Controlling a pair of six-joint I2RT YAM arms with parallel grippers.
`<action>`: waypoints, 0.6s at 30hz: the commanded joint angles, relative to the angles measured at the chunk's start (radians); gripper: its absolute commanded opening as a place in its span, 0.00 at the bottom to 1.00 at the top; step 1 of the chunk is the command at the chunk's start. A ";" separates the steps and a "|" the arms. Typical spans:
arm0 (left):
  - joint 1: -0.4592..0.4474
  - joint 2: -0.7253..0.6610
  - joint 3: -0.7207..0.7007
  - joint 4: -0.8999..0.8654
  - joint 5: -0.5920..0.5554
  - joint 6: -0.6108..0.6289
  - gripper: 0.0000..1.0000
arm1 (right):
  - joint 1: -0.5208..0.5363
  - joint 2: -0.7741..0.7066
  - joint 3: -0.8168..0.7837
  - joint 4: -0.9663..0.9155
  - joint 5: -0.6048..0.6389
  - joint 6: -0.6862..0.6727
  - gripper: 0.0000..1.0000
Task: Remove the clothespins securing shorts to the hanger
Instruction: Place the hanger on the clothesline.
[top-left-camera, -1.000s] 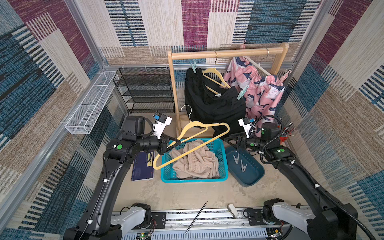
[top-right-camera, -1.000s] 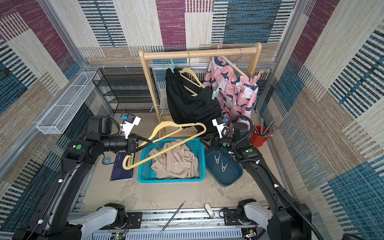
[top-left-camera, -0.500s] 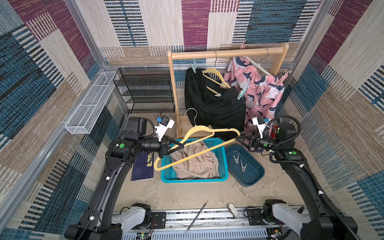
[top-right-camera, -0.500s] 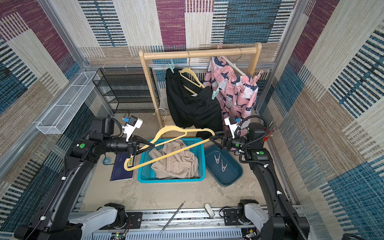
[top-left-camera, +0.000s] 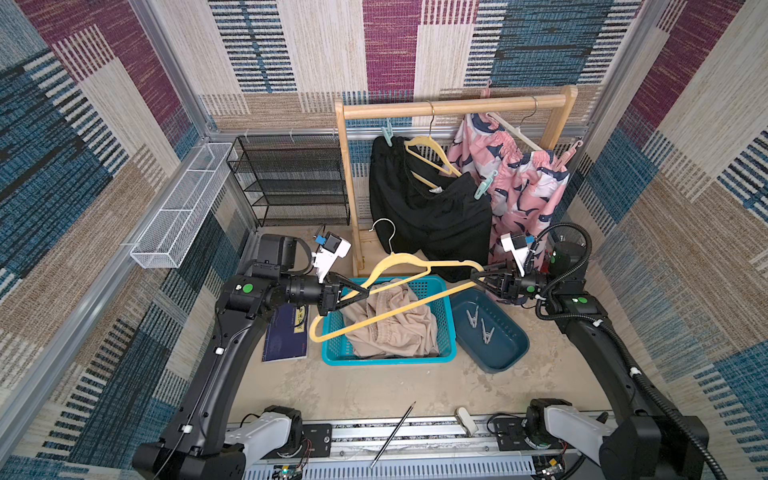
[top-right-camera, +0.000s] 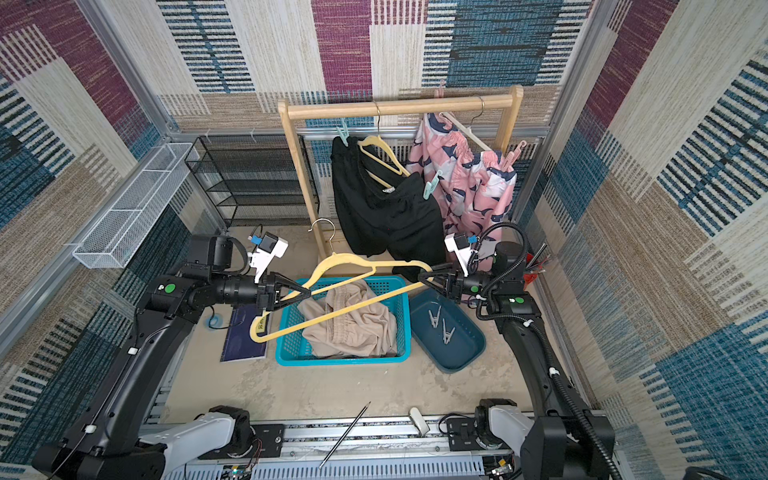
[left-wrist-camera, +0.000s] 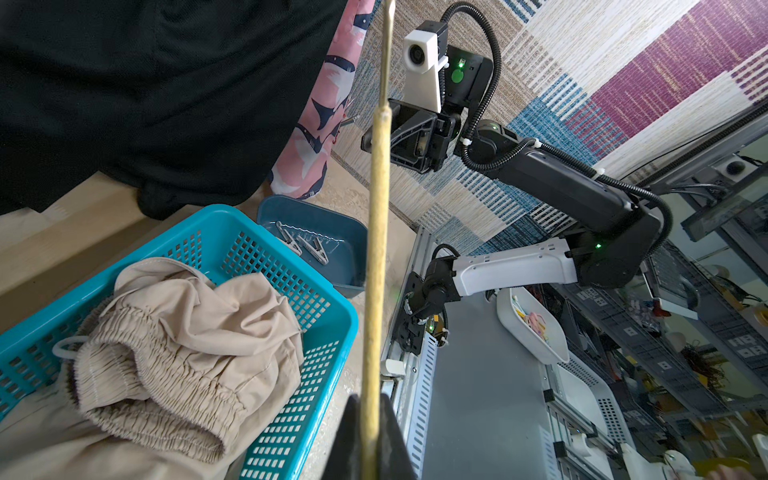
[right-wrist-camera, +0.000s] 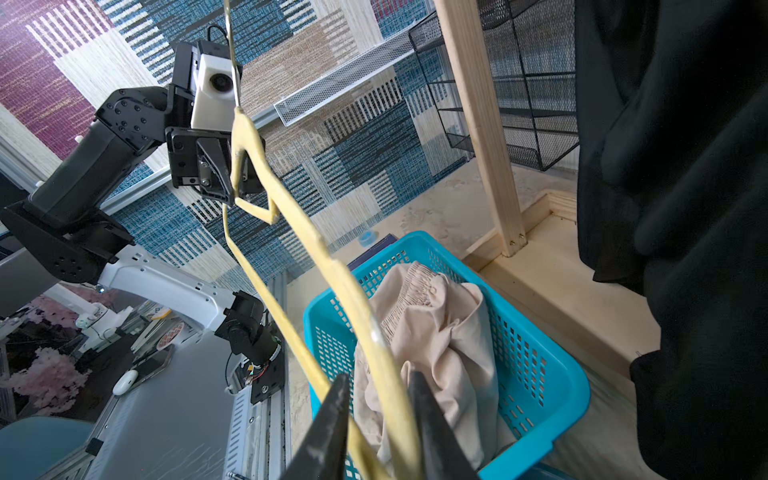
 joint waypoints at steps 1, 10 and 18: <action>0.001 0.009 0.003 0.006 0.014 0.024 0.00 | 0.002 0.000 0.000 0.062 -0.045 0.029 0.16; 0.001 0.005 -0.021 0.100 -0.086 -0.065 0.29 | 0.001 -0.059 -0.016 0.093 0.017 0.101 0.00; 0.003 0.026 -0.021 0.214 -0.177 -0.186 0.88 | 0.002 -0.136 0.060 -0.023 0.140 0.130 0.00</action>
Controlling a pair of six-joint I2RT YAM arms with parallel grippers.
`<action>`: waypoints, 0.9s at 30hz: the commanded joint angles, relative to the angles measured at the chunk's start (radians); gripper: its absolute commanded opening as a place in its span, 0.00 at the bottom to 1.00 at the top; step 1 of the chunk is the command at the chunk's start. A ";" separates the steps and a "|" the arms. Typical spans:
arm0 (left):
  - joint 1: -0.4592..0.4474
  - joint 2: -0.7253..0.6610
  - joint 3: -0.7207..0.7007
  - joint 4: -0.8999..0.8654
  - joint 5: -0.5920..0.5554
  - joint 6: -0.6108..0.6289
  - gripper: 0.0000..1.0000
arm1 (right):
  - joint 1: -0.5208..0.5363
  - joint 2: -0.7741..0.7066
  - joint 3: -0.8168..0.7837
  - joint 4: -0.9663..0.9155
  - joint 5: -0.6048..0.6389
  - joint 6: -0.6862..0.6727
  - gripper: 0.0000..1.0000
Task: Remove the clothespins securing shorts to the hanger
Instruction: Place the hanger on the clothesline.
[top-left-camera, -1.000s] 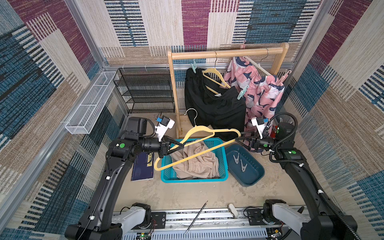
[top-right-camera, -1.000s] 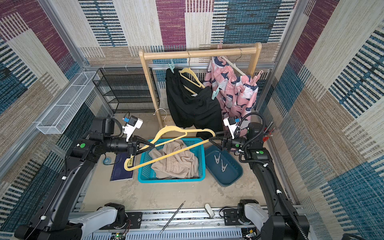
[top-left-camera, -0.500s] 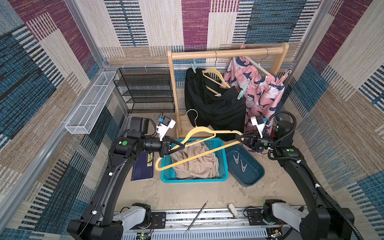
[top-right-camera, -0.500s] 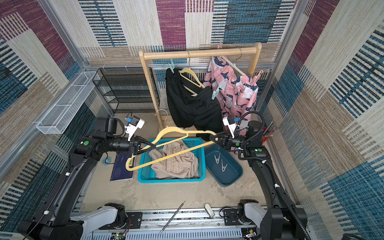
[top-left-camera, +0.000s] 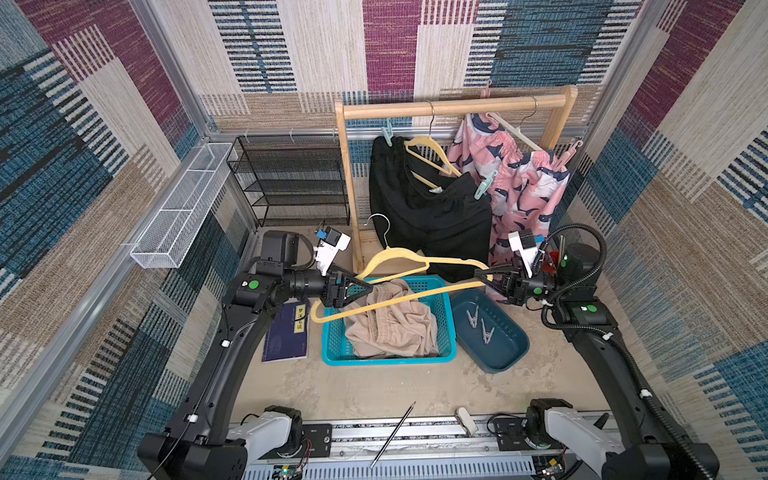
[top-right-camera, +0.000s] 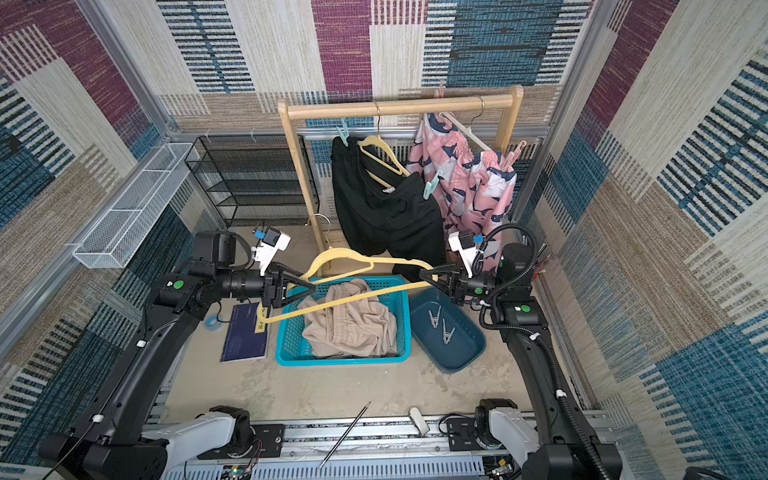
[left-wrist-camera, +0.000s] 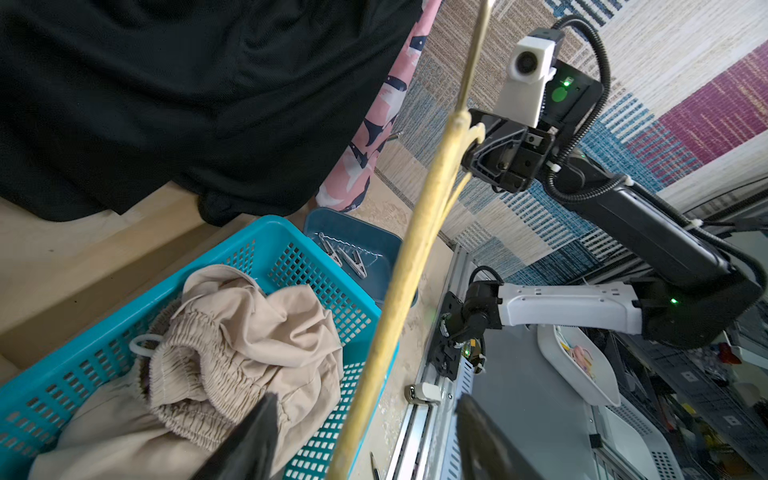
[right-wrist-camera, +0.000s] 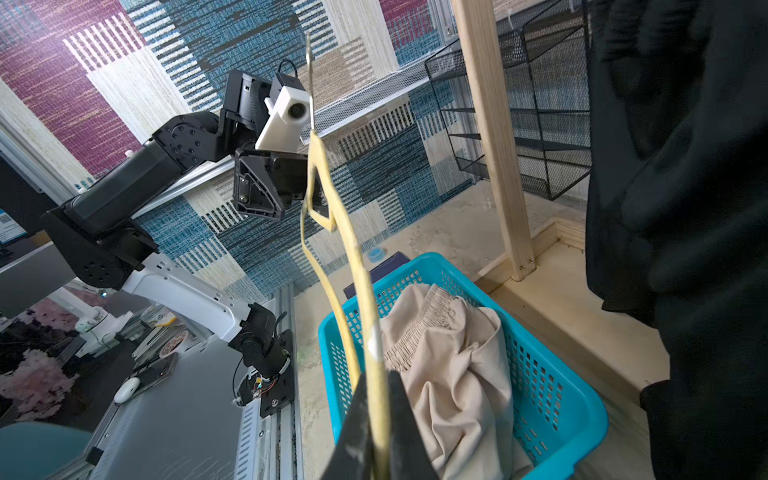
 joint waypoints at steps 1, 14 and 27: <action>0.000 -0.001 0.009 0.066 -0.096 -0.082 0.94 | -0.001 -0.027 0.042 -0.046 0.120 0.038 0.00; 0.061 -0.175 -0.041 0.217 -0.609 -0.289 0.99 | 0.001 -0.063 0.225 -0.285 0.312 -0.044 0.00; 0.108 -0.223 -0.074 0.222 -0.643 -0.318 0.99 | 0.092 0.039 0.427 -0.257 0.426 -0.030 0.00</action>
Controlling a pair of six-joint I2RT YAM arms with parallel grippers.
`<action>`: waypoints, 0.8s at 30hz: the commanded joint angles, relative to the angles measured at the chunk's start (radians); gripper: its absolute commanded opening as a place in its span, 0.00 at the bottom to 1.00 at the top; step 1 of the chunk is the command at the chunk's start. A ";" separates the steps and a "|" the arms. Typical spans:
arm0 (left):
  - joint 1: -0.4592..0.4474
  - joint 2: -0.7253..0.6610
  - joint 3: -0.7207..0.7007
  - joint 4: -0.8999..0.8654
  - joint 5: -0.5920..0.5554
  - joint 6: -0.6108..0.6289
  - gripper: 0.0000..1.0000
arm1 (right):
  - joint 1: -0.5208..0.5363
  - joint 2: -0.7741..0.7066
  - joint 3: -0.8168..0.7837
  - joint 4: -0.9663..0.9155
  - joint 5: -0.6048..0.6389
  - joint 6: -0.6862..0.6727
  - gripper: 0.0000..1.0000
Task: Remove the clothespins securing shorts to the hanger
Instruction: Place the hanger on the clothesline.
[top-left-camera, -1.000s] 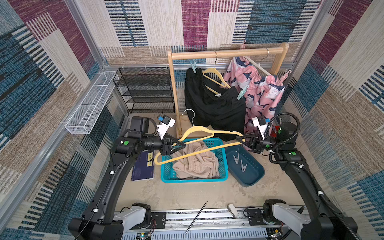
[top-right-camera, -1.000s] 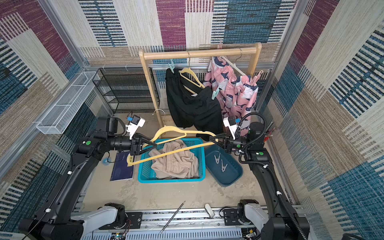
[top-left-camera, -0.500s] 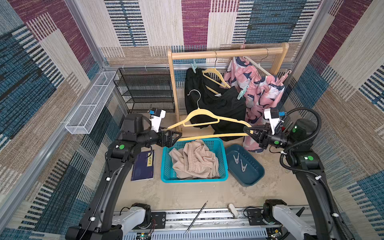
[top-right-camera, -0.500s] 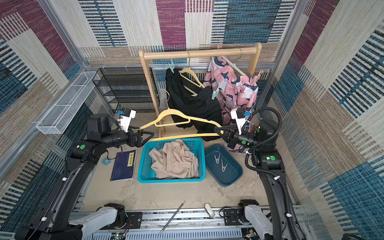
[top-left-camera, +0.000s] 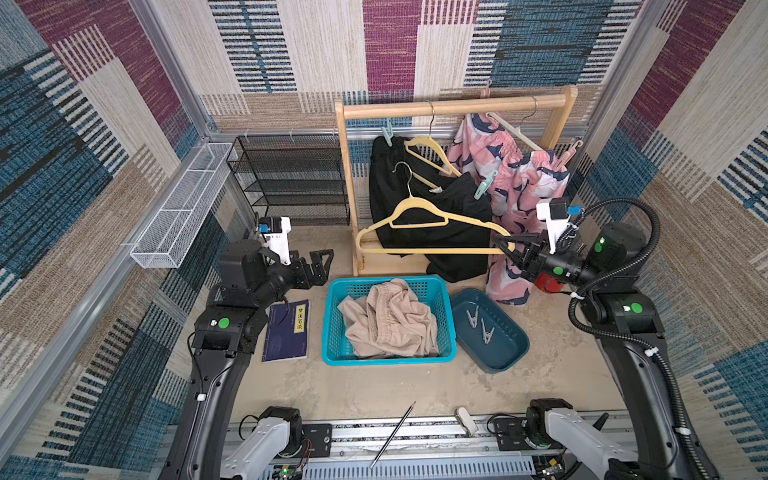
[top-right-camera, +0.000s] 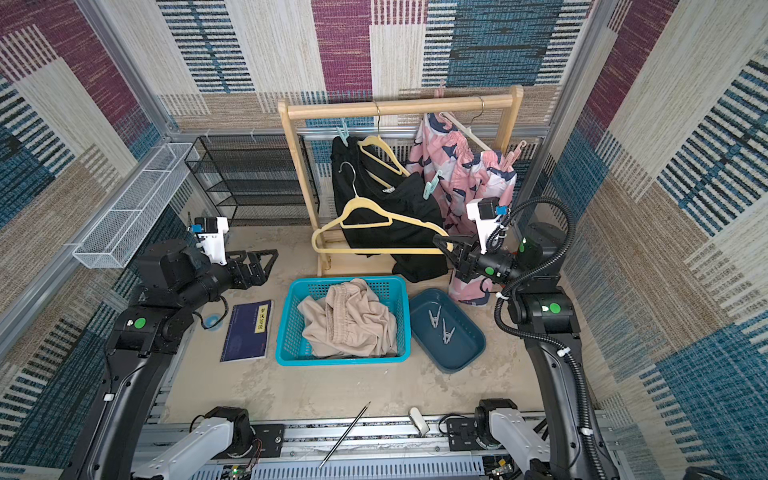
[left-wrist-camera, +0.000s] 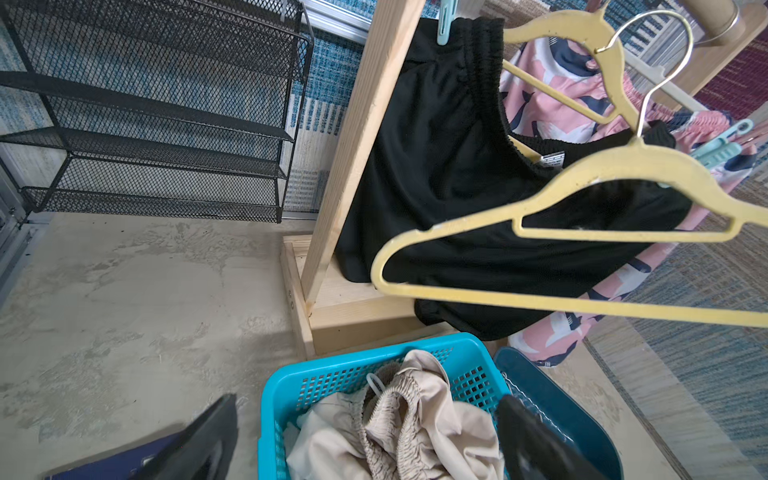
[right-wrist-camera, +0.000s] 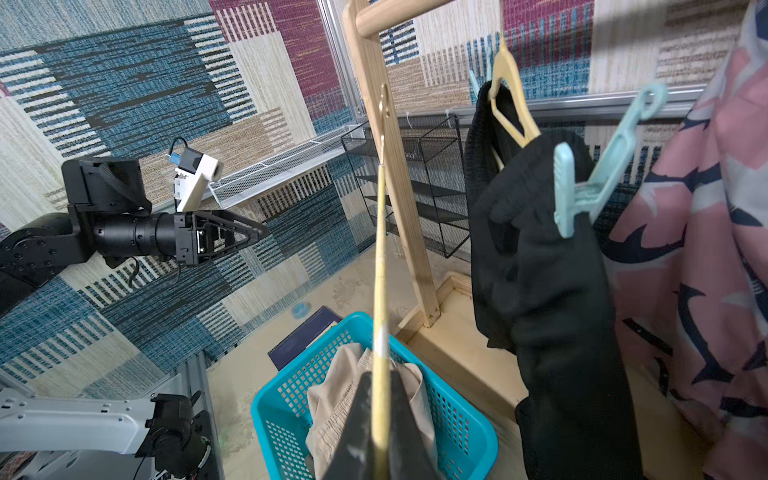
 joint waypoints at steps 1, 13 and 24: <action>0.008 0.003 -0.004 0.030 0.017 -0.021 0.99 | 0.046 0.032 0.060 0.038 0.082 0.001 0.00; 0.029 -0.004 -0.011 0.010 0.045 -0.011 0.99 | 0.097 0.164 0.311 0.043 0.254 -0.029 0.00; 0.048 -0.004 -0.032 0.018 0.083 -0.015 0.99 | 0.154 0.306 0.483 0.035 0.327 -0.033 0.00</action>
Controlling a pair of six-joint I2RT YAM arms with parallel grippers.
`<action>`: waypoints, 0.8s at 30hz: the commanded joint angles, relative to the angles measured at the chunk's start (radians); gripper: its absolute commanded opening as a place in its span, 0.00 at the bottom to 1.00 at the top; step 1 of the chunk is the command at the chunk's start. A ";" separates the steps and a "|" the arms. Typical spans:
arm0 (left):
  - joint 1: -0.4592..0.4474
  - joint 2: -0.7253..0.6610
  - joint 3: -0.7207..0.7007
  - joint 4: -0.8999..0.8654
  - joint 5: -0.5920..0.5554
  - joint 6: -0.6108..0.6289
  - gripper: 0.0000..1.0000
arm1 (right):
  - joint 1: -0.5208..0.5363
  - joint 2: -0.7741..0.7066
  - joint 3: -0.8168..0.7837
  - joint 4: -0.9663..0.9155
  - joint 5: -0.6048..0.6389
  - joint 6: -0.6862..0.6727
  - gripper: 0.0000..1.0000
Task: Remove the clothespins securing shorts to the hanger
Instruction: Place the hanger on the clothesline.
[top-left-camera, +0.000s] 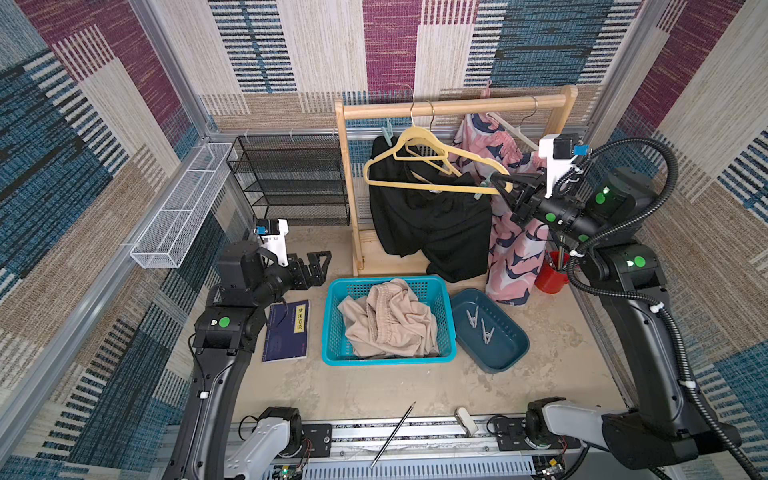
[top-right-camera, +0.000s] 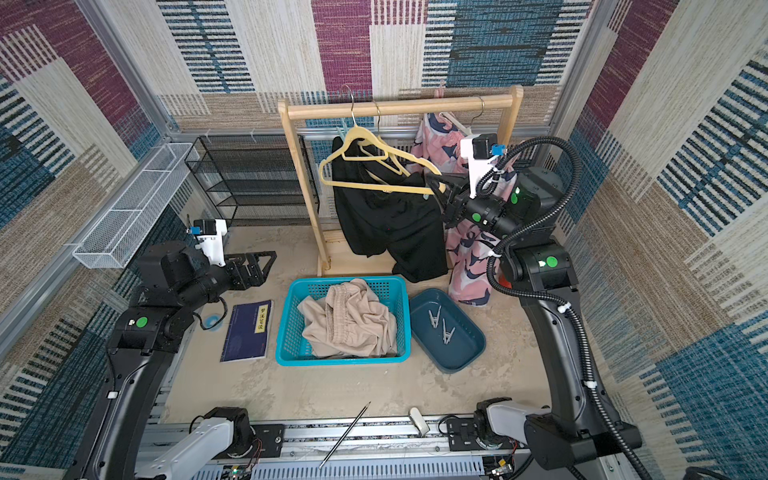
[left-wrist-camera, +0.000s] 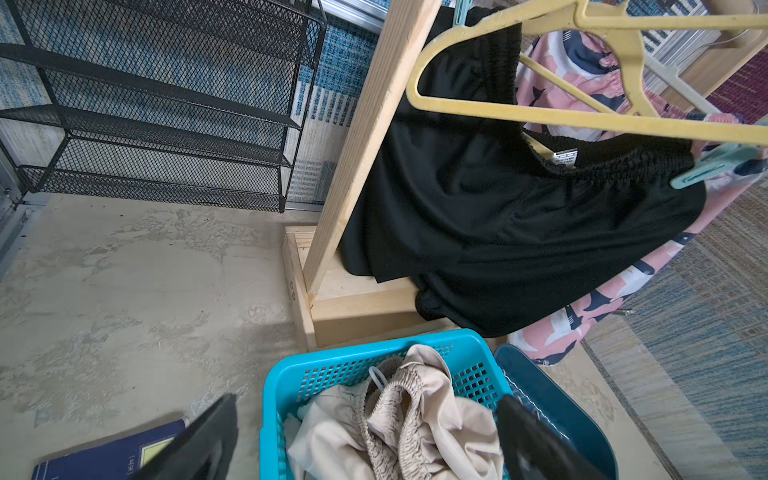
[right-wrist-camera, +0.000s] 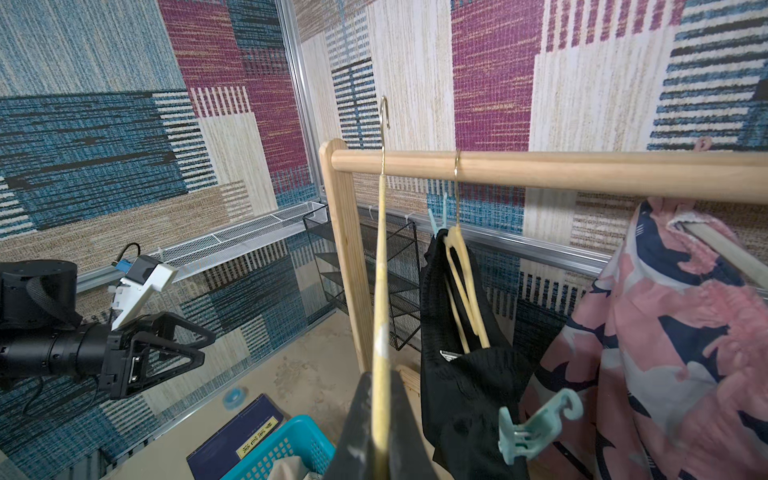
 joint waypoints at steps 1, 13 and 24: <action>0.005 -0.006 -0.008 0.018 0.029 -0.010 0.99 | 0.009 0.040 0.041 0.033 0.043 -0.001 0.00; 0.027 -0.020 -0.039 0.031 0.057 -0.019 0.99 | 0.088 0.146 0.081 0.074 0.097 0.010 0.00; 0.039 0.003 -0.058 0.065 0.094 -0.043 0.99 | 0.176 0.096 -0.111 0.122 0.179 0.022 0.00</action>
